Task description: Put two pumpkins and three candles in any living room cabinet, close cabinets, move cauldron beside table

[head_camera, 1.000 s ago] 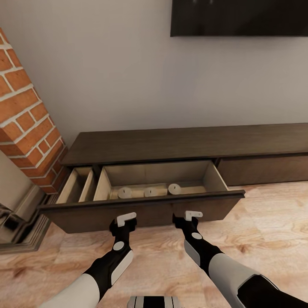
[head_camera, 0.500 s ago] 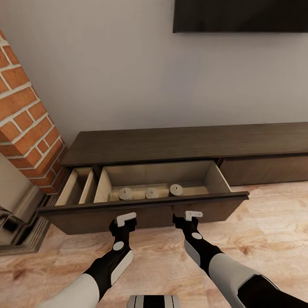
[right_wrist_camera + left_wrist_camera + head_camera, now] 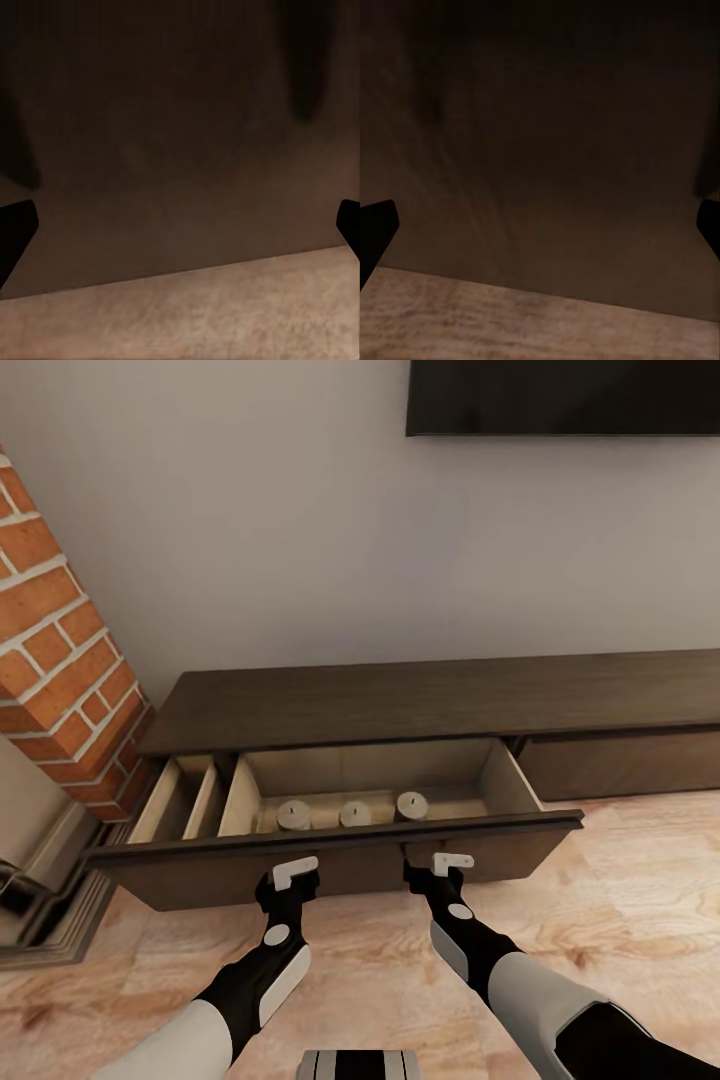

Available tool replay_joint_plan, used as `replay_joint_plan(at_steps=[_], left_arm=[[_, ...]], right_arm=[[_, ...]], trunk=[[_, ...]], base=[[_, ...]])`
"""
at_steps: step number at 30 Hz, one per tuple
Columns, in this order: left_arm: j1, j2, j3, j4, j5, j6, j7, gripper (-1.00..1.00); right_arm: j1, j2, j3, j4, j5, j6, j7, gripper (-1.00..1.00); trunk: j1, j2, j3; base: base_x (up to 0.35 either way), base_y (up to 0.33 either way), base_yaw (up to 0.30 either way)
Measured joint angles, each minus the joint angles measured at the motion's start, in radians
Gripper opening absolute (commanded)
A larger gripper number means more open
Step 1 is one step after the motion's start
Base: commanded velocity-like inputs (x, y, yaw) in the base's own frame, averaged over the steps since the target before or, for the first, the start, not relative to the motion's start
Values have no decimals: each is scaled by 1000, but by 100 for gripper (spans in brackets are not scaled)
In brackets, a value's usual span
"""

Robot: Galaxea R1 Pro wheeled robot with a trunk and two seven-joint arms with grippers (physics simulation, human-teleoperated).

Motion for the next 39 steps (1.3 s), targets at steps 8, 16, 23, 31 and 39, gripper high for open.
replay_joint_plan(at_steps=[8, 16, 23, 31, 39], left_arm=[[0, 0, 0, 0, 1, 1, 0, 100], [0, 0, 1, 0, 2, 1, 1, 100], [0, 1, 1, 0, 1, 0, 0, 100], [0, 1, 1, 0, 0, 1, 1, 100], [0, 1, 2, 0, 1, 1, 0, 100]], right_arm=[[0, 0, 0, 0, -1, 0, 0, 100], [0, 1, 1, 0, 0, -1, 0, 100], [0, 1, 1, 0, 0, 0, 0, 100], [0, 1, 1, 0, 0, 0, 0, 100], [0, 1, 1, 0, 0, -1, 0, 100]], trunk=[[0, 0, 0], [0, 0, 0], [0, 0, 0], [0, 0, 0], [0, 0, 0]], base=[[219, 0, 0], [269, 0, 0], [174, 0, 0], [184, 0, 0], [200, 0, 0]])
